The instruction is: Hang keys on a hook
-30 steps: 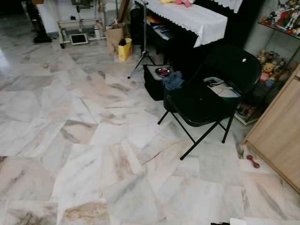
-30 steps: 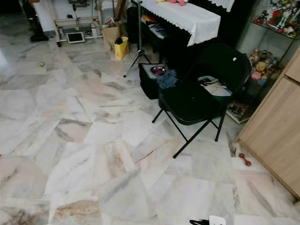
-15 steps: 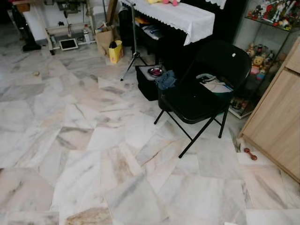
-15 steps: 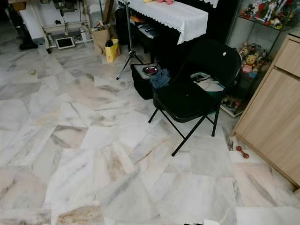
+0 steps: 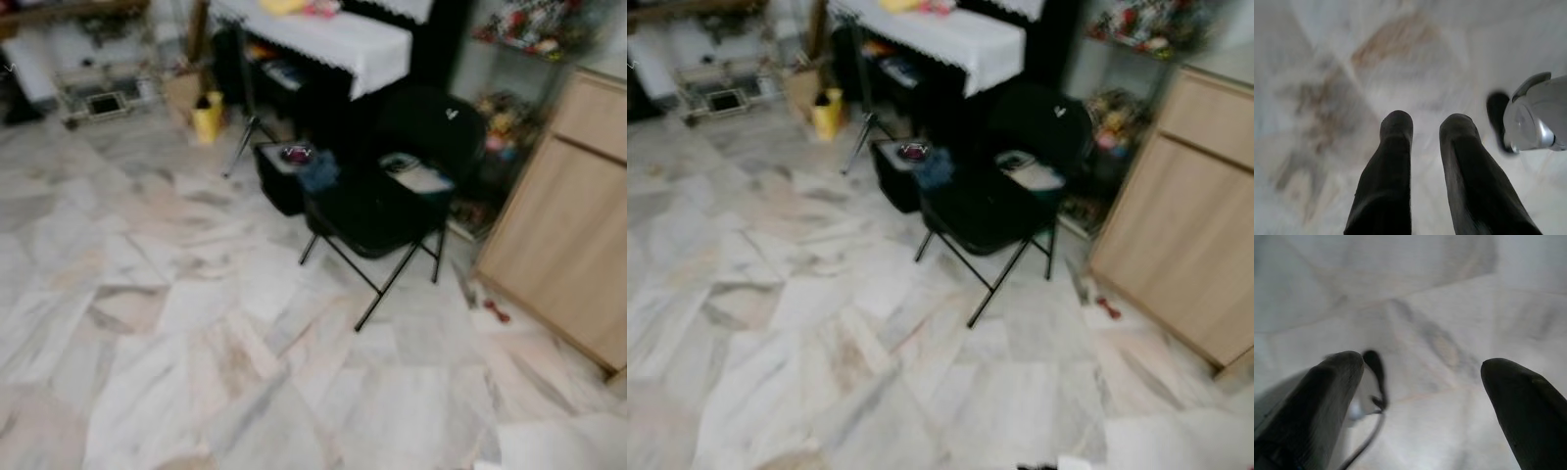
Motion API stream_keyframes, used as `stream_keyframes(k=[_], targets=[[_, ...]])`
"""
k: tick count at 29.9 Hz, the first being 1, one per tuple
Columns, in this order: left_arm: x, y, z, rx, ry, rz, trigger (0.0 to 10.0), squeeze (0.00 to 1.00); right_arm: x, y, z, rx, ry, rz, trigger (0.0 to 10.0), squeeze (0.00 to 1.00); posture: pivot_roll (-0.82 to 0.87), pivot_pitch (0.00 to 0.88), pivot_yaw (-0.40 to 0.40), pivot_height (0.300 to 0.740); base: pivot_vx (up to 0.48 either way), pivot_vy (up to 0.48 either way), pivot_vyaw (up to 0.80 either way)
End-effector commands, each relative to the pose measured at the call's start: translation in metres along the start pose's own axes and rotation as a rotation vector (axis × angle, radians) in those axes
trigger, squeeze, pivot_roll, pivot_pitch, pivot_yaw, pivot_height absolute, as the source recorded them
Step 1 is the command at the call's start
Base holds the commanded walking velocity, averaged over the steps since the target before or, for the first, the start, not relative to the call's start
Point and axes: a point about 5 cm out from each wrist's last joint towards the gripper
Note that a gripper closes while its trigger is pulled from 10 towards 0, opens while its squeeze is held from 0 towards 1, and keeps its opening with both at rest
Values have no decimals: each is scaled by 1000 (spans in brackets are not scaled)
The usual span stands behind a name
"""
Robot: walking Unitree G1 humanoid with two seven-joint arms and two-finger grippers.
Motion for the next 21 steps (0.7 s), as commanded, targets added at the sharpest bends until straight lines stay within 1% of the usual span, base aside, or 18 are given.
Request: stream_keyframes(k=[1,15,21], targets=[[-14,-4,-3,14,-45,-19,10000,0,1,-4,1,14,-5,-7,10000,0,89,0,-4,740,0,0,-712],[-19,-3,-4,0,-53,-29,10000,0,2,10,-1,-9,-4,14,10000,0,85,0,-5,740,0,0,-710],[-24,9,-3,-18,-54,-38,10000,0,1,15,-2,-14,-8,4,10000,0,85,0,-10,740,0,0,-710]])
Point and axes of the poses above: a point about 5 cm out from each wrist's last joint towards the gripper, its own z axis pointing out of the wrist towards the gripper, its own x axis along the axis of the wrist's last joint, y = z × x, and after that the axes turned 5 degrees about -z, right-handed
